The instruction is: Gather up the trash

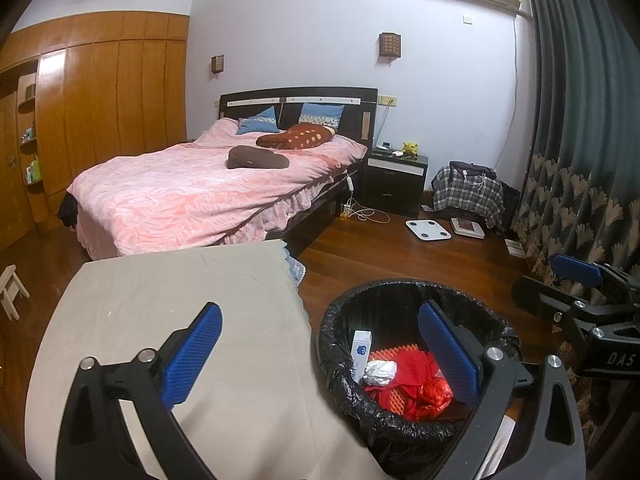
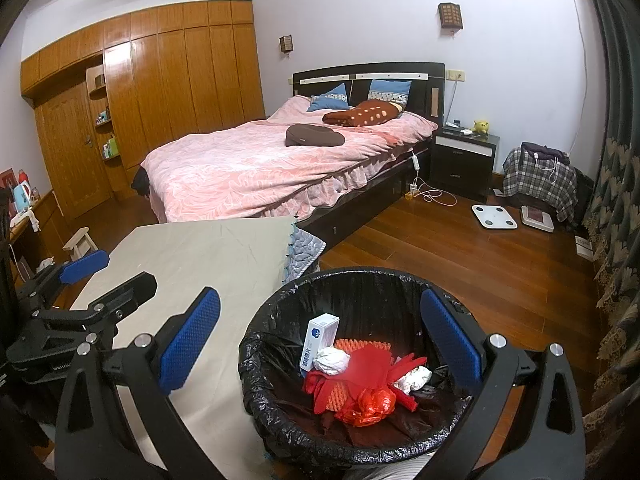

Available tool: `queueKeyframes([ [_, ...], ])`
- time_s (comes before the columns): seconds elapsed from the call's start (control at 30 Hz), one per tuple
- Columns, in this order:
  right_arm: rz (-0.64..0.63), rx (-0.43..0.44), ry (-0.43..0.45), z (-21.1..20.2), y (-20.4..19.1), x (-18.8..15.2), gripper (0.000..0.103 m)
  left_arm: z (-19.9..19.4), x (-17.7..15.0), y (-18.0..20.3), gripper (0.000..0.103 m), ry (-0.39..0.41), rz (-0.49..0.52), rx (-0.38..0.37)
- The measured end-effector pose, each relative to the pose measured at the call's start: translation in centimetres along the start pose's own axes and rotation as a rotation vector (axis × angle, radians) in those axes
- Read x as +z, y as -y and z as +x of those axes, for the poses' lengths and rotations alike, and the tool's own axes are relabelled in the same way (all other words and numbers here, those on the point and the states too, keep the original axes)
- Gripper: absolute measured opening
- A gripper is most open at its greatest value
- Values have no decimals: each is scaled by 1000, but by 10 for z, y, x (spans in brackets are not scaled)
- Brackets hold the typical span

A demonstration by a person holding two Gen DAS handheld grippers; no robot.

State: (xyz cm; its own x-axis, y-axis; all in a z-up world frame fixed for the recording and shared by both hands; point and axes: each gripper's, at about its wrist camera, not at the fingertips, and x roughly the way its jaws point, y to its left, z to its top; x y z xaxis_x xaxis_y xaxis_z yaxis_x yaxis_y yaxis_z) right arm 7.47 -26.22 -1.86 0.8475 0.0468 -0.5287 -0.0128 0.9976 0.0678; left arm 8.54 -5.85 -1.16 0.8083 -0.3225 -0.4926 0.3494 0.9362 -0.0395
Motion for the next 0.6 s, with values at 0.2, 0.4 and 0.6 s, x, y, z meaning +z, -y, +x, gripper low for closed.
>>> queueKeyframes([
  [0.2, 0, 0, 0, 0, 0, 0, 98, 0, 0, 0, 97, 0, 1, 1],
  [0.4, -1, 0, 0, 0, 1, 0, 98, 0, 0, 0, 97, 0, -1, 0],
  [0.6, -1, 0, 0, 0, 1, 0, 98, 0, 0, 1, 97, -1, 0, 0],
])
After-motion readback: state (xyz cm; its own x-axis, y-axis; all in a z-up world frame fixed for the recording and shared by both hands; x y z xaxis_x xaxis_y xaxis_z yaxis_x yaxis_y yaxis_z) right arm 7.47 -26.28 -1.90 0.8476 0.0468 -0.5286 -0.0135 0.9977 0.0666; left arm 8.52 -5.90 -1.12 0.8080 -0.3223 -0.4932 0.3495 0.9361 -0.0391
